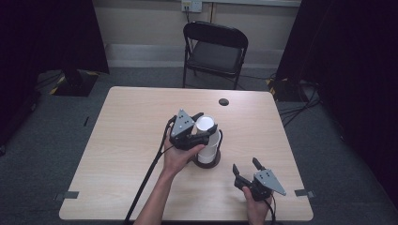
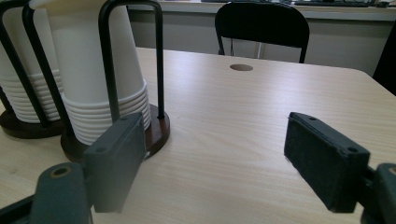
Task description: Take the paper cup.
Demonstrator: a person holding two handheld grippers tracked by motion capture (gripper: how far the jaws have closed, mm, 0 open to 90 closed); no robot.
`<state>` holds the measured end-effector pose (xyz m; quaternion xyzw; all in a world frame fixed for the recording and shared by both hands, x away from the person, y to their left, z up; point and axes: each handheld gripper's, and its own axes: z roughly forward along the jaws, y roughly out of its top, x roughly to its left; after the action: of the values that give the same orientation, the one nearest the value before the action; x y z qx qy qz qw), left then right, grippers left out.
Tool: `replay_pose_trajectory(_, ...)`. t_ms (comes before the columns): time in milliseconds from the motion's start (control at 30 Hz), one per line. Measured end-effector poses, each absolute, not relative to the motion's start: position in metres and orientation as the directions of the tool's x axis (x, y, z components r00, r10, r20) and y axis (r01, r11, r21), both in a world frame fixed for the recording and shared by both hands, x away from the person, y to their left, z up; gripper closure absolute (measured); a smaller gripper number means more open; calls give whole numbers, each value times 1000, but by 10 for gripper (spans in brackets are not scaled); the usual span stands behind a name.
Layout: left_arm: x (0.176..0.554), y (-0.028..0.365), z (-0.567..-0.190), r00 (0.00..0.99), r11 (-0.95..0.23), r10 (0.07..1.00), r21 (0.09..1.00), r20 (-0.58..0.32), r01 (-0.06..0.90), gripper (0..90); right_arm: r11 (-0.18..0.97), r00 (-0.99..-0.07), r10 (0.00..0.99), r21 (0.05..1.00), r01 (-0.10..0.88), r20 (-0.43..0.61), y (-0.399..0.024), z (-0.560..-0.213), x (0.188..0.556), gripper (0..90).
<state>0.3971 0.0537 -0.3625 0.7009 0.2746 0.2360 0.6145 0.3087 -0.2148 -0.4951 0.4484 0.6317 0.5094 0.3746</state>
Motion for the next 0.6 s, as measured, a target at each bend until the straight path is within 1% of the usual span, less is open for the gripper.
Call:
replay_pose_trajectory(300, 387, 62, -353, 734, -68, 679, 995, -8, 74, 355, 83, -317, 948, 979, 188, -20, -214, -495, 309, 200)
replay_pose_trajectory(600, 375, 73, -351, 736, -44, 676, 995, -33, 86, 355, 82, -315, 949, 979, 186, -20, -214, -495, 309, 200)
